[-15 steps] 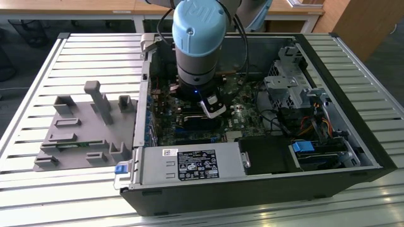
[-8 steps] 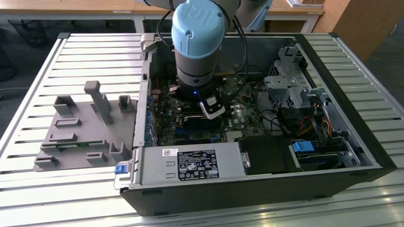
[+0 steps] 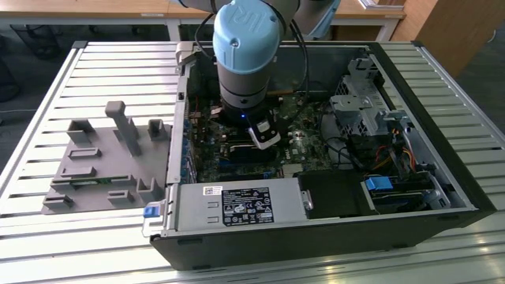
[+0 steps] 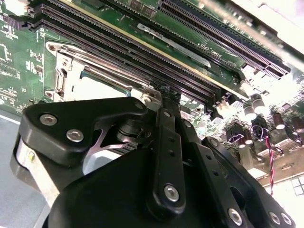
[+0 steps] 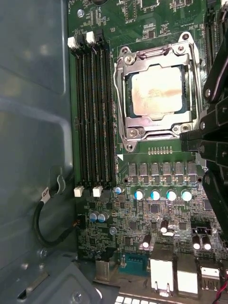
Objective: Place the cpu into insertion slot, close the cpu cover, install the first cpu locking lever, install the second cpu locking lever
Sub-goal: 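Install the second cpu locking lever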
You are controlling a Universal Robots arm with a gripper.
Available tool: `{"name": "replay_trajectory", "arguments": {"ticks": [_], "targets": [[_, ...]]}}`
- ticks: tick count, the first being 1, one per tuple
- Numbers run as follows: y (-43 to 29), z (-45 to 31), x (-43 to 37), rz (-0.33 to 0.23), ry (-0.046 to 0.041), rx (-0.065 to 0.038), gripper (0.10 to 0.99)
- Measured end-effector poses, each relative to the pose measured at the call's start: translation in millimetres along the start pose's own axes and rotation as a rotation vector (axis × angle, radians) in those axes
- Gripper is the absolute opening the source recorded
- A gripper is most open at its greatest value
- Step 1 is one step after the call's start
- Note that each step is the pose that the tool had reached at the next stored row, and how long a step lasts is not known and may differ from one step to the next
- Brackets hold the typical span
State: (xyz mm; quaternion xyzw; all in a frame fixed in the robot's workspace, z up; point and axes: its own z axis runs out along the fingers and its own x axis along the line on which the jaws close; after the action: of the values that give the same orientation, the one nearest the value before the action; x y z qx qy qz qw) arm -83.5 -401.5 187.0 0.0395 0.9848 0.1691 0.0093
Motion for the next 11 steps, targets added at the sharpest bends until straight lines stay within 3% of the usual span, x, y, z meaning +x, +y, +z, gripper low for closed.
{"name": "replay_trajectory", "arguments": {"ticks": [11], "targets": [[2.1, -6.3, 0.9, 0.000, 0.0001, 0.000, 0.106]]}}
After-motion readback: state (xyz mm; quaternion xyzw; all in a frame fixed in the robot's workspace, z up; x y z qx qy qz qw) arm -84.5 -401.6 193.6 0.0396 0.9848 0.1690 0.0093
